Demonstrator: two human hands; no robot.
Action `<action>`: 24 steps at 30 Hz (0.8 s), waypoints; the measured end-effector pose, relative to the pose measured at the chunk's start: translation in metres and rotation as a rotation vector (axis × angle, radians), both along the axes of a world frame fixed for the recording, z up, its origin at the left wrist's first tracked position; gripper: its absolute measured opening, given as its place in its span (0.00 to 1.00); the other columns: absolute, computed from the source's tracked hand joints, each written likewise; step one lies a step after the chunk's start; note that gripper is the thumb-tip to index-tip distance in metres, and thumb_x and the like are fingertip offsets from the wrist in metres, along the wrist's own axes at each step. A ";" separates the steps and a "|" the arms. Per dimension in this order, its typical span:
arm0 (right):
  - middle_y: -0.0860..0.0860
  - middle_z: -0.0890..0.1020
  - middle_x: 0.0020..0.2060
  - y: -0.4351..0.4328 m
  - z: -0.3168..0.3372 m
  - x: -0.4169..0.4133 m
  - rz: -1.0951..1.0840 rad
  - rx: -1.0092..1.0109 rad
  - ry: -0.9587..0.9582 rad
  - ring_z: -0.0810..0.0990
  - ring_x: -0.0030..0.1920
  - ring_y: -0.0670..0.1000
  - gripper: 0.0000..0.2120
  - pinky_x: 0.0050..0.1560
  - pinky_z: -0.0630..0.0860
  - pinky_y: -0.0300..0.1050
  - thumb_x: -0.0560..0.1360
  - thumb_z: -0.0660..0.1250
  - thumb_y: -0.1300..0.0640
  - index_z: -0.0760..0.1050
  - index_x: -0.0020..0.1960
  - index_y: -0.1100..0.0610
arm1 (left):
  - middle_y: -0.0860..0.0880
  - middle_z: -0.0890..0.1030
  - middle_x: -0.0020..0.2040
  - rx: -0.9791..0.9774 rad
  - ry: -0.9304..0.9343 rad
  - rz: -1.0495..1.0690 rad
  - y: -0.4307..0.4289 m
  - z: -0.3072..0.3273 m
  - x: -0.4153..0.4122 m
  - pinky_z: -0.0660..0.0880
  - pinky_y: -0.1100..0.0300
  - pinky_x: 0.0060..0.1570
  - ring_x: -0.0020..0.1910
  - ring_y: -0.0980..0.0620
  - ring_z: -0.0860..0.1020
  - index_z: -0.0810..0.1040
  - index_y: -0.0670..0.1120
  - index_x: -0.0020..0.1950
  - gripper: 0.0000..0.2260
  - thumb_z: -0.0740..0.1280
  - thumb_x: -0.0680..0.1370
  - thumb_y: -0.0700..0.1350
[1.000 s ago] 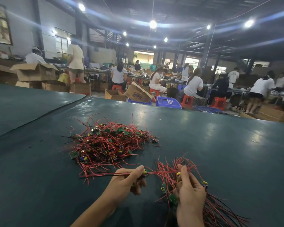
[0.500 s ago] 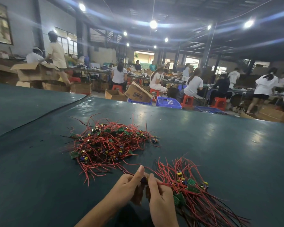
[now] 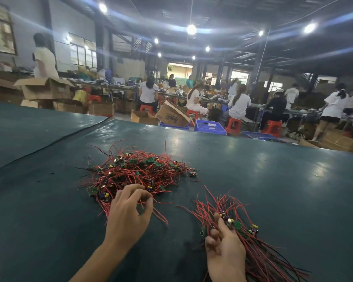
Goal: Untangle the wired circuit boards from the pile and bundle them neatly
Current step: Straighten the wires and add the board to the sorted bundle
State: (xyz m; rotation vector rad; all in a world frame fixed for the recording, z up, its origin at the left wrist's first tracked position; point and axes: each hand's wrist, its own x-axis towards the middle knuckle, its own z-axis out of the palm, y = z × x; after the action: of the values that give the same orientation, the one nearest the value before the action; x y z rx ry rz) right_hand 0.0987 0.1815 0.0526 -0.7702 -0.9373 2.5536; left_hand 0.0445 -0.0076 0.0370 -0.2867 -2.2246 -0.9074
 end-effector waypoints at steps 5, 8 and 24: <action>0.48 0.85 0.34 0.000 -0.003 -0.001 -0.014 0.018 -0.033 0.69 0.19 0.41 0.04 0.18 0.64 0.31 0.79 0.65 0.61 0.78 0.47 0.59 | 0.46 0.74 0.65 -0.119 -0.070 0.167 -0.016 -0.008 -0.011 0.68 0.45 0.62 0.64 0.43 0.71 0.80 0.48 0.57 0.13 0.72 0.73 0.44; 0.51 0.85 0.39 0.001 -0.005 -0.002 -0.010 0.001 -0.028 0.68 0.19 0.42 0.05 0.18 0.64 0.32 0.79 0.64 0.60 0.78 0.50 0.59 | 0.48 0.63 0.75 -0.268 -0.415 0.241 -0.026 -0.020 -0.017 0.59 0.47 0.70 0.73 0.46 0.62 0.66 0.52 0.72 0.23 0.62 0.78 0.53; 0.52 0.86 0.39 -0.003 -0.007 -0.003 0.155 0.108 -0.066 0.68 0.20 0.44 0.05 0.17 0.64 0.35 0.78 0.66 0.55 0.79 0.51 0.55 | 0.51 0.83 0.37 -0.116 0.029 -0.012 -0.023 -0.014 -0.014 0.78 0.54 0.41 0.35 0.54 0.78 0.84 0.40 0.50 0.06 0.71 0.74 0.36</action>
State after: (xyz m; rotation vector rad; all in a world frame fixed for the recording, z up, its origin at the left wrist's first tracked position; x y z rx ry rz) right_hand 0.0953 0.1788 0.0454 -0.7828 -1.1889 2.5951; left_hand 0.0301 -0.0306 0.0226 -0.3646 -2.2546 -0.7768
